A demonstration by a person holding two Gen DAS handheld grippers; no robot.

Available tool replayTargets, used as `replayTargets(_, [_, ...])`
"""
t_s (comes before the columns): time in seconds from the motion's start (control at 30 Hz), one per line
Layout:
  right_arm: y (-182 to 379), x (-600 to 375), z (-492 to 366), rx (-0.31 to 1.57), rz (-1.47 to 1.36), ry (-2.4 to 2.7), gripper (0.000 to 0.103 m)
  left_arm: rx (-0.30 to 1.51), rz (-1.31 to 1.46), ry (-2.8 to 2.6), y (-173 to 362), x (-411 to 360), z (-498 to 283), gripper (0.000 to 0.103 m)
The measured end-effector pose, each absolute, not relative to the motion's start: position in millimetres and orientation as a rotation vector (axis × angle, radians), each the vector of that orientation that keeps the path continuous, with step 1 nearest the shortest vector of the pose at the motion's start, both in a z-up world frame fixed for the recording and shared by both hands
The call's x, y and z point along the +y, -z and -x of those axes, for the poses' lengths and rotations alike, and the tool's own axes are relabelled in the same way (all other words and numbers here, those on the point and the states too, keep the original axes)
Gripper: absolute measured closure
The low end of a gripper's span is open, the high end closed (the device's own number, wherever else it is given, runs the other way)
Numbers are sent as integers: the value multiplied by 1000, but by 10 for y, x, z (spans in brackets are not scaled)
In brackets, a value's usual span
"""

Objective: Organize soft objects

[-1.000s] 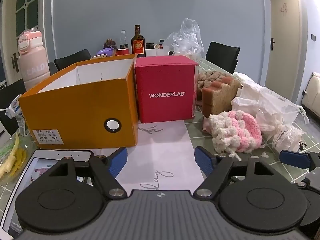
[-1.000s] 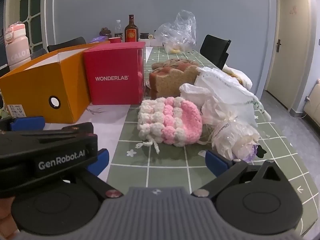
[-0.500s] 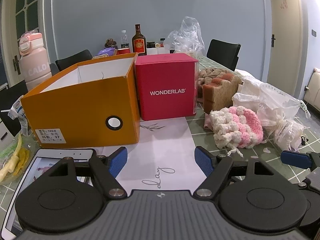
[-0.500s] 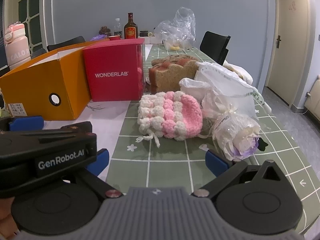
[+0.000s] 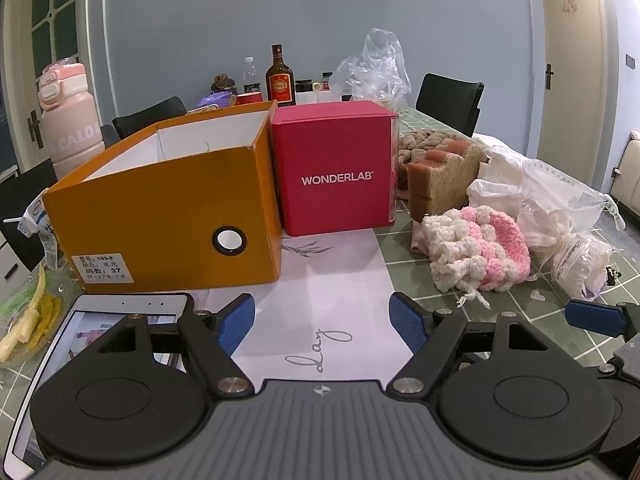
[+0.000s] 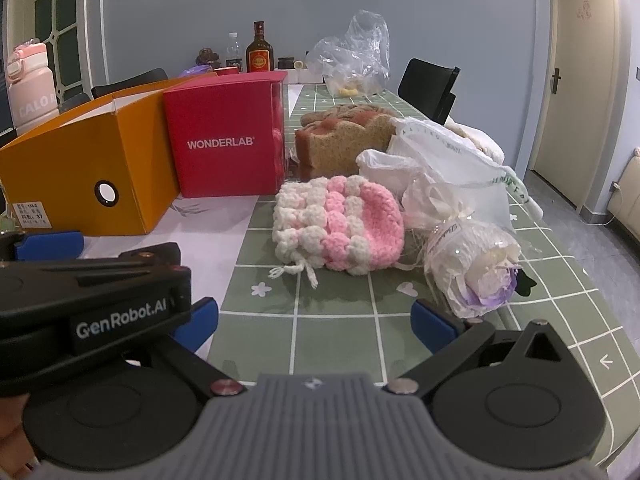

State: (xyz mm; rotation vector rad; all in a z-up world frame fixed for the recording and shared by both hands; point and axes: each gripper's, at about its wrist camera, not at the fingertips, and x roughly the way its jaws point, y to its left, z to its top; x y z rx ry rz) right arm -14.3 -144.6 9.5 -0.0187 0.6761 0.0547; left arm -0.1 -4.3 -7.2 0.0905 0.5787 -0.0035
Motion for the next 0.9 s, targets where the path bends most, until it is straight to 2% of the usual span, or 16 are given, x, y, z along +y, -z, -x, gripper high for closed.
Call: replayTargets(0.9, [-71,-1453,165,682,19,-61,3,597,-98,13,91,-87,15,13])
